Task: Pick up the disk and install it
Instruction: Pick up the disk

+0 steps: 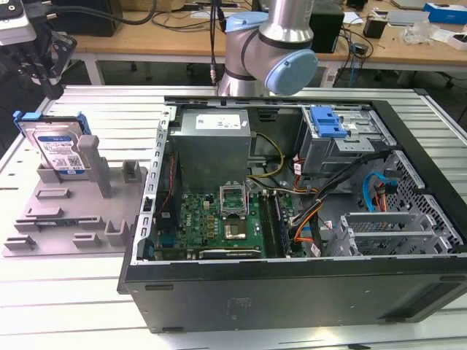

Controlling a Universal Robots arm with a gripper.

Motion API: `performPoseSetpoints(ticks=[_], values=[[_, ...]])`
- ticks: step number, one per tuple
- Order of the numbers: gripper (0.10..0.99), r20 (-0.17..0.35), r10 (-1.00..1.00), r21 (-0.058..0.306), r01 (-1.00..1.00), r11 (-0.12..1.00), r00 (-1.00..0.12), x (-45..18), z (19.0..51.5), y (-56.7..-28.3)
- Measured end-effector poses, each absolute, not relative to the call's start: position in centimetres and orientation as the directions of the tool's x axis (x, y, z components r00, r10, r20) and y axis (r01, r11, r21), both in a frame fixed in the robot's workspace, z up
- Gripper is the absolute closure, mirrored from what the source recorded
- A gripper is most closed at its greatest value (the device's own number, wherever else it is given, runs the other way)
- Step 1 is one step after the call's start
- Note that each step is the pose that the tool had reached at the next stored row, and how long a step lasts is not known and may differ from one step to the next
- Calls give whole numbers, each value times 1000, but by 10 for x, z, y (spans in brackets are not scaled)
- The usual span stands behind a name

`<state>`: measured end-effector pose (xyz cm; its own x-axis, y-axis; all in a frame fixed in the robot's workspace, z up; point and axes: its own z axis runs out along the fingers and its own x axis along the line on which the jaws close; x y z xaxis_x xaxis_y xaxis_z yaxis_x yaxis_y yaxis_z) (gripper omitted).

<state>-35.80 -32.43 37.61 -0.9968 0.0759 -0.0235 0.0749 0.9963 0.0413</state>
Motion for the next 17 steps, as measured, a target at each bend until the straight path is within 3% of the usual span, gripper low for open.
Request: performPoseSetpoints(ticks=[6,13,17], values=[[980,-18,62,42,61,997,-998,-358,376,-324],[980,41,-171,56,-169,984,-984,-358,376,-324],[980,45,-238,53,-235,970,-970,-358,376,-324]])
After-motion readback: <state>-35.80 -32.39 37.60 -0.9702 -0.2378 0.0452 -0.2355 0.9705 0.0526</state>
